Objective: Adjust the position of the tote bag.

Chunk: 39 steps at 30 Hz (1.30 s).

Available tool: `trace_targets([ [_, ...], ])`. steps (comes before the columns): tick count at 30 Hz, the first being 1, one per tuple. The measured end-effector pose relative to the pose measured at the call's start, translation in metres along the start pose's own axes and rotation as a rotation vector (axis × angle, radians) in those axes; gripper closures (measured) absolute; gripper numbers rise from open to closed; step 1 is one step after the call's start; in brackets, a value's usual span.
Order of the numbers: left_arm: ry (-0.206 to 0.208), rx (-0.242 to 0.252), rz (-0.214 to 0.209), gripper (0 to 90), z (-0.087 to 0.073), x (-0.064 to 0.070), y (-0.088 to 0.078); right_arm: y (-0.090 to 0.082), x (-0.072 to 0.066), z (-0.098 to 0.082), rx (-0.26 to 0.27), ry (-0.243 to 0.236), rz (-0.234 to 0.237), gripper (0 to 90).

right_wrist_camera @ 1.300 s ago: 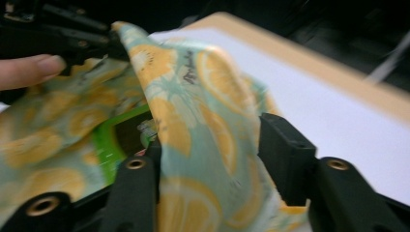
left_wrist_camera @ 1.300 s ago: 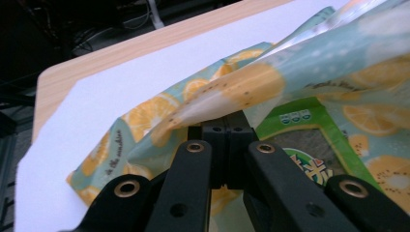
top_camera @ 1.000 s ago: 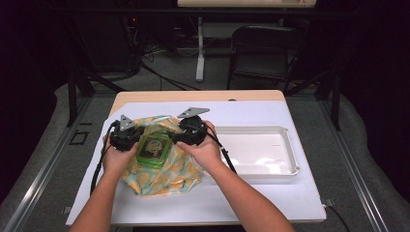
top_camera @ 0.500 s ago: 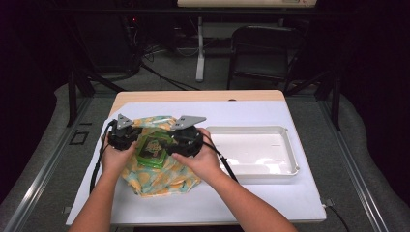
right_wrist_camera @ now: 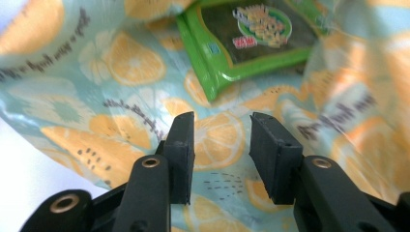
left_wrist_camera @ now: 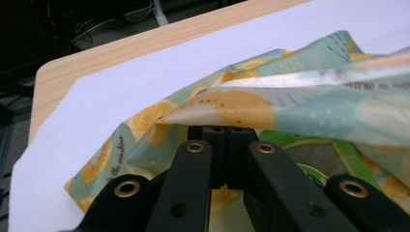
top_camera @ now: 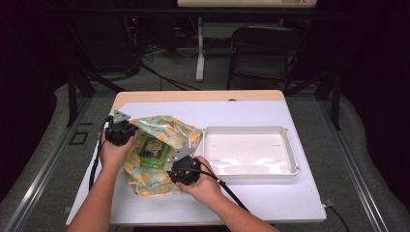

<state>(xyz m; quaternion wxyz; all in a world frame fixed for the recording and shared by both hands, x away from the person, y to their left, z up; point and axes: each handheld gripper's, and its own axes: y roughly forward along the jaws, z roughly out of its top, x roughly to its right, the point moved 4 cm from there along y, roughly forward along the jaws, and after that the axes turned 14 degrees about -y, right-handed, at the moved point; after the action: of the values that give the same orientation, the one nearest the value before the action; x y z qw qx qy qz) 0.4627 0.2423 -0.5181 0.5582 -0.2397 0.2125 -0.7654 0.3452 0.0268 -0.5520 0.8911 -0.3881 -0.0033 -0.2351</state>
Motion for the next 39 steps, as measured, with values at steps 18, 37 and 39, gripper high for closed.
trace_targets([
  [18,-0.094,-0.146,0.067,90.0,0.007,-0.022,0.061,0.02,0.01,-0.016,-0.051,0.099,0.005,65.3],
  [37,-0.158,-0.242,0.07,88.5,-0.006,-0.035,0.081,0.011,0.01,-0.014,-0.026,0.111,-0.007,70.0],
  [39,-0.16,-0.243,0.07,88.6,-0.006,-0.035,0.08,0.005,0.013,-0.008,0.006,0.109,-0.018,69.7],
])
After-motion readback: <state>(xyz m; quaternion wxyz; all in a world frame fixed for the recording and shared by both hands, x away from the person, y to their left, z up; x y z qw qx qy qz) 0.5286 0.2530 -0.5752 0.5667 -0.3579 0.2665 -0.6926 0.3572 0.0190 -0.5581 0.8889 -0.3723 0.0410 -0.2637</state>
